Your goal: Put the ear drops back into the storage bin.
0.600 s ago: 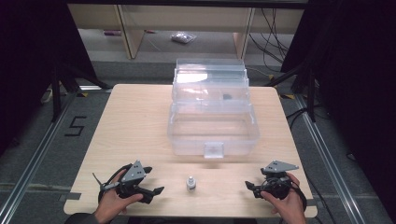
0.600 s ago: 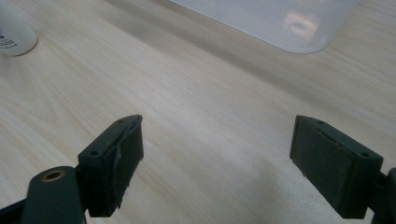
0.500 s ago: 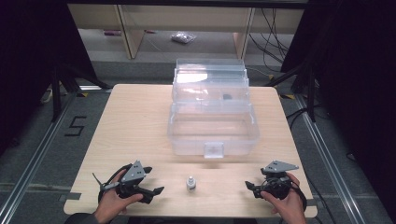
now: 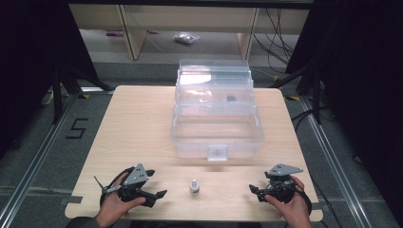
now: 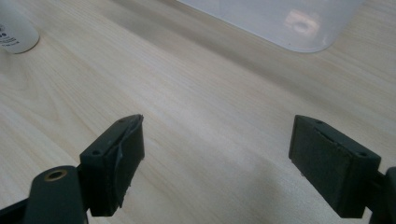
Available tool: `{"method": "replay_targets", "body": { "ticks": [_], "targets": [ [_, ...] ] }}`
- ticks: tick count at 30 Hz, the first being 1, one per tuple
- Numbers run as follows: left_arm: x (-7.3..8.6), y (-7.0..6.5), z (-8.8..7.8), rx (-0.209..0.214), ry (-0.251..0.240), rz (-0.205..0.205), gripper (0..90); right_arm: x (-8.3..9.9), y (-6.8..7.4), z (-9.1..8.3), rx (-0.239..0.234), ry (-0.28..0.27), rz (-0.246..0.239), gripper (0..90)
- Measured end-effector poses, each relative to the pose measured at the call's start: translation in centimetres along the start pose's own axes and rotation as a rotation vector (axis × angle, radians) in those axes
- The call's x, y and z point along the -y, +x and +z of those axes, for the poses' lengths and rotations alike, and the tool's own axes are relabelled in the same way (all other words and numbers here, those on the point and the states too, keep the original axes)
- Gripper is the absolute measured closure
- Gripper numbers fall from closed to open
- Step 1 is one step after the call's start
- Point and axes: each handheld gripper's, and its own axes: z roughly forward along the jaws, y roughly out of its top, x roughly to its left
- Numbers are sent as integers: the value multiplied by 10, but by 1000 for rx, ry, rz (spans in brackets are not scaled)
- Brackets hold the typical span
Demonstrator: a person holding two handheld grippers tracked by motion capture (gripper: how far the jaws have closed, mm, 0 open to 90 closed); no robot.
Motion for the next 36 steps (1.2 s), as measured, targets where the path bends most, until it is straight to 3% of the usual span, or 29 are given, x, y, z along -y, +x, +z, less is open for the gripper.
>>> {"method": "replay_targets", "body": {
  "ticks": [2, 5, 6, 7, 9, 10, 11, 15, 18, 20, 24, 25, 26, 30, 33, 35, 36],
  "targets": [
    [0, 0, 1, -1, -12, -4, 149, -1, 1, -1, -11, 6, 21, 193],
    [0, 0, 0, 0, -2, -1, 149, -1, 2, 0, -10, 6, 11, 193],
    [0, 0, 0, 0, 3, -1, 149, -1, 5, 0, 17, -2, 32, 195],
    [0, 0, 0, 0, 3, -1, 149, -1, 7, 0, 13, -4, 40, 196],
    [0, 0, 1, 7, 0, -1, 149, -2, 5, 0, 13, 0, 0, 198],
    [0, 0, 1, 7, 0, -1, 149, -2, 5, 0, 13, 0, 0, 198],
    [0, 0, 0, 7, 1, 0, 149, -2, 8, -1, 14, 11, 33, 203],
    [0, 0, 1, 11, 0, -10, 149, -4, 10, 0, 11, 12, 6, 208],
    [0, -1, 1, 11, -12, -18, 149, -5, 14, 0, 6, 20, 21, 212],
    [1, 0, 2, 11, -13, -20, 149, -8, 17, 0, 1, 27, -19, 216],
    [0, 1, 1, 8, -1, -6, 149, -13, 25, 3, -10, 23, -34, 219],
    [0, 1, 1, 1, -1, 1, 149, -15, 26, 3, -16, 39, -60, 221],
    [0, 0, 1, 12, -11, -21, 149, -16, 28, 3, -20, 41, -66, 223],
    [0, 0, 1, 11, -11, -20, 149, -20, 37, 7, -33, 33, -71, 226],
    [1, 0, 2, 9, -17, -22, 149, -26, 43, 10, -45, 50, -114, 230],
    [1, 1, 1, 5, 1, 1, 149, -27, 44, 12, -47, 32, -120, 232],
    [1, 0, 2, 1, -12, -11, 149, -29, 46, 11, -53, 54, -126, 233]
  ]
}}
